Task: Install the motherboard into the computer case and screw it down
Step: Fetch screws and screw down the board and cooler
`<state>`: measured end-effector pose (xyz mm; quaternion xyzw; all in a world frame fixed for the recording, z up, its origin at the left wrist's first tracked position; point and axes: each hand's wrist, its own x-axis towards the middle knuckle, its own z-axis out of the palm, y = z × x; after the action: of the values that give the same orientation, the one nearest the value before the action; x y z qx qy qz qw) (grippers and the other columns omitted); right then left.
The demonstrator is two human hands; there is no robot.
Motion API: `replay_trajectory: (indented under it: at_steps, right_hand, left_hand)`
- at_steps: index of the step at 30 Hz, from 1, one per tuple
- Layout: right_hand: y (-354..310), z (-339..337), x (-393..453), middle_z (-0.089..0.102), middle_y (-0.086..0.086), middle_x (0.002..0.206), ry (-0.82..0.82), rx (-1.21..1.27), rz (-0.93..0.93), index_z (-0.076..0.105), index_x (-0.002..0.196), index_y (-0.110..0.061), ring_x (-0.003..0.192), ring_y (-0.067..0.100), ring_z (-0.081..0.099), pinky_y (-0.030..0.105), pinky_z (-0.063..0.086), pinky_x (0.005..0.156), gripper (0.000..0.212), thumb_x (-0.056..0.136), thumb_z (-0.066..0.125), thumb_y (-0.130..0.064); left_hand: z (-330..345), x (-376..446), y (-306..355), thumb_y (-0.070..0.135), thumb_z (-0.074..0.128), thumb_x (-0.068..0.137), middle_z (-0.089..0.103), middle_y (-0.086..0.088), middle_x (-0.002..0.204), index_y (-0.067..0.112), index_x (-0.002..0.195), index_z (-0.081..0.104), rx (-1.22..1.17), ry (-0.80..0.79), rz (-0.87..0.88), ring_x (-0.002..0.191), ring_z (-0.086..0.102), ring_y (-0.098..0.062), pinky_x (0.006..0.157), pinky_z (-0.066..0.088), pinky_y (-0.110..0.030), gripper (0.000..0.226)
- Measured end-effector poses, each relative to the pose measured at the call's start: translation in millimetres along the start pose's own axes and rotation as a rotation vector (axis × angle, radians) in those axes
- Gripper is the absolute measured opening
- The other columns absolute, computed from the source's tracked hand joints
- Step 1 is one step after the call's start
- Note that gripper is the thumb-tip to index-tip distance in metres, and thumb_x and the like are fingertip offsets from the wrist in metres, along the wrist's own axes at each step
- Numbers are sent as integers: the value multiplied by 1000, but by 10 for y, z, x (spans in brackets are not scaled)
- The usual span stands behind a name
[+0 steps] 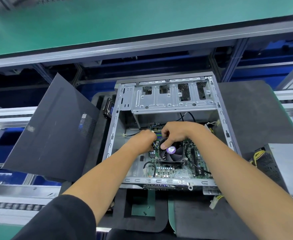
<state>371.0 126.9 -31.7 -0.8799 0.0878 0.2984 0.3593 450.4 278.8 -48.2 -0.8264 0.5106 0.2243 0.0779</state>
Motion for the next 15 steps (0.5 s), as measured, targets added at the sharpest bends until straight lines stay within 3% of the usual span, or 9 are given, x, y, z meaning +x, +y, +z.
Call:
replay_trajectory:
  at_steps: [6, 10, 12, 15]
  right_hand:
    - [-30, 4, -22, 47, 4, 76, 0, 0, 11, 56, 83, -5, 69, 18, 39, 28, 28, 57, 43, 76, 78, -41]
    - [-34, 16, -67, 50, 3, 77, 19, -24, 10, 58, 83, -12, 68, 18, 41, 29, 30, 58, 34, 79, 75, -40]
    - [-50, 29, -106, 54, 5, 79, 32, -41, 9, 61, 89, -8, 69, 18, 43, 31, 31, 61, 36, 82, 72, -42]
    - [-80, 31, -171, 64, 5, 93, 31, -86, 5, 66, 100, -13, 79, 20, 54, 33, 40, 69, 37, 87, 64, -47]
  left_hand:
    - [19, -14, 1, 13, 73, 81, 59, -18, 96, 2, 91, 60, -37, 15, -35, 90, 58, -35, 64, 37, -33, 20]
    - [17, -10, 0, 13, 73, 80, 58, -17, 99, 4, 93, 60, -55, 23, -41, 92, 58, -34, 65, 38, -32, 20]
    - [14, -9, -13, 14, 74, 79, 59, -15, 100, 5, 95, 61, -78, 19, -39, 92, 58, -33, 65, 40, -31, 22]
    - [0, -25, -83, 11, 74, 76, 62, -9, 100, 7, 101, 64, -153, 15, -34, 91, 59, -27, 70, 47, -32, 26]
